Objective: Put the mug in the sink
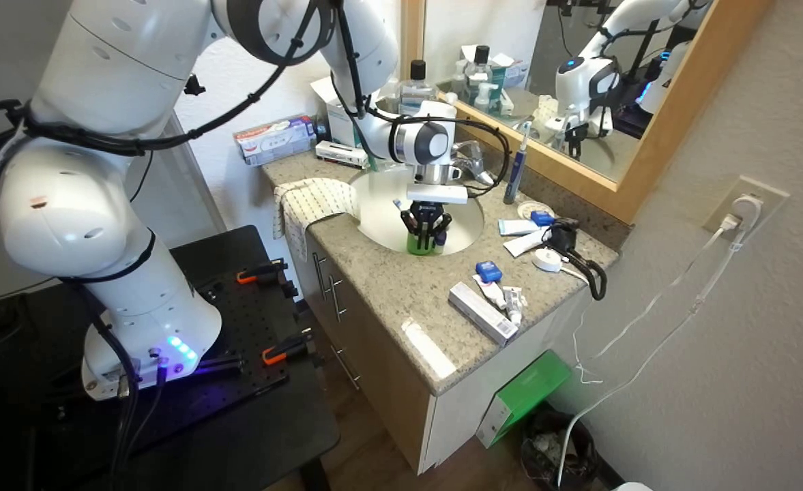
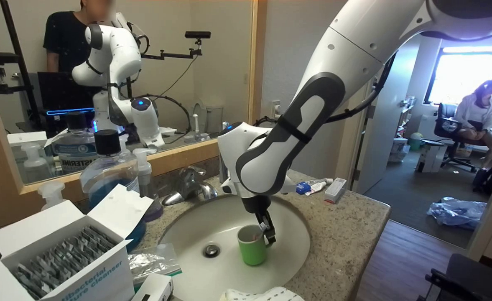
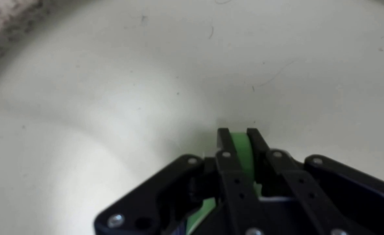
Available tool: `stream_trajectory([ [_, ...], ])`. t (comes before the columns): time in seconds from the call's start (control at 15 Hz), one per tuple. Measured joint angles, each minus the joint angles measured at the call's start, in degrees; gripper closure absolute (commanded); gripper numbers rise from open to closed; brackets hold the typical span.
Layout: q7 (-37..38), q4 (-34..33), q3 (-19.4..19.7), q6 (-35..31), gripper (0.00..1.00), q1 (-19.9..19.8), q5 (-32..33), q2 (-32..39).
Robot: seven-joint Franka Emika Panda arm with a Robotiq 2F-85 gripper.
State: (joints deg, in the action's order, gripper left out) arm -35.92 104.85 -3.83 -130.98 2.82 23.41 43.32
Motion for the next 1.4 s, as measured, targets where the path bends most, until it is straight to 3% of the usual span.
stream_trajectory([
  [0.47, 0.0, -0.7, 0.3, 0.0, 0.02, 0.0, 1.2, 1.3],
  [0.93, -3.3, 0.7, 0.2, 0.1, 0.00, -0.1, 1.7, -0.7],
  [1.4, -3.5, 8.1, 0.4, 1.7, 0.00, -0.1, 4.0, -8.8],
])
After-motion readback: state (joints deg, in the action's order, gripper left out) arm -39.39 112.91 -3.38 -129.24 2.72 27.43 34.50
